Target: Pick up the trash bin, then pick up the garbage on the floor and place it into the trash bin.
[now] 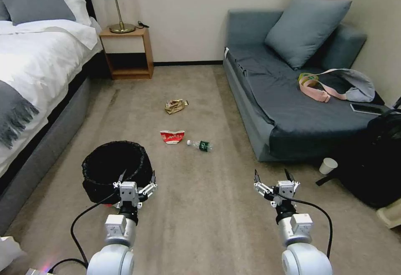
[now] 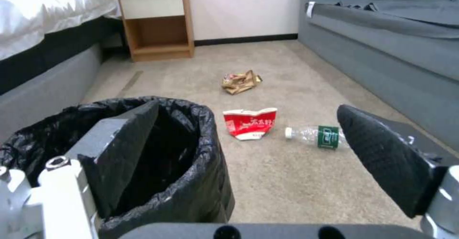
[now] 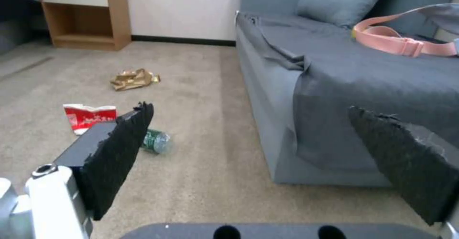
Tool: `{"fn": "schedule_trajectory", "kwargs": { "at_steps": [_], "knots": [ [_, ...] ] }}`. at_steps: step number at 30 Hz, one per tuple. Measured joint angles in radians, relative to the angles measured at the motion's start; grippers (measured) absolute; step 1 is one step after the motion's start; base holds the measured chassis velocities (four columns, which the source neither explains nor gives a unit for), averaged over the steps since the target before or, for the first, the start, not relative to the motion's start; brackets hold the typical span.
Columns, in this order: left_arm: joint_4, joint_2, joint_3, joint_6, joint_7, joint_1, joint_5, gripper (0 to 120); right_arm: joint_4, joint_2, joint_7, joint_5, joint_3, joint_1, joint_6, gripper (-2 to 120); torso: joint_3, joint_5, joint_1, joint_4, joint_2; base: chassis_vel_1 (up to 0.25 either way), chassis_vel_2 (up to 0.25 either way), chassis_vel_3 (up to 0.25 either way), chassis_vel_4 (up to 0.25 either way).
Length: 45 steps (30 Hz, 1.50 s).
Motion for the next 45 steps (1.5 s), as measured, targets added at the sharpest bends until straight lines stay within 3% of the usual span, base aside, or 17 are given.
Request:
{"fn": "schedule_trajectory", "kwargs": {
  "at_steps": [45],
  "knots": [
    [0.000, 0.000, 0.000, 0.000, 0.000, 0.000, 0.000, 100, 0.000, 0.000, 0.000, 0.000, 0.000, 0.000, 0.000, 100, 0.000, 0.0000, 0.000, 0.0000, 0.000, 0.000, 0.000, 0.000, 0.000]
  ]
}}
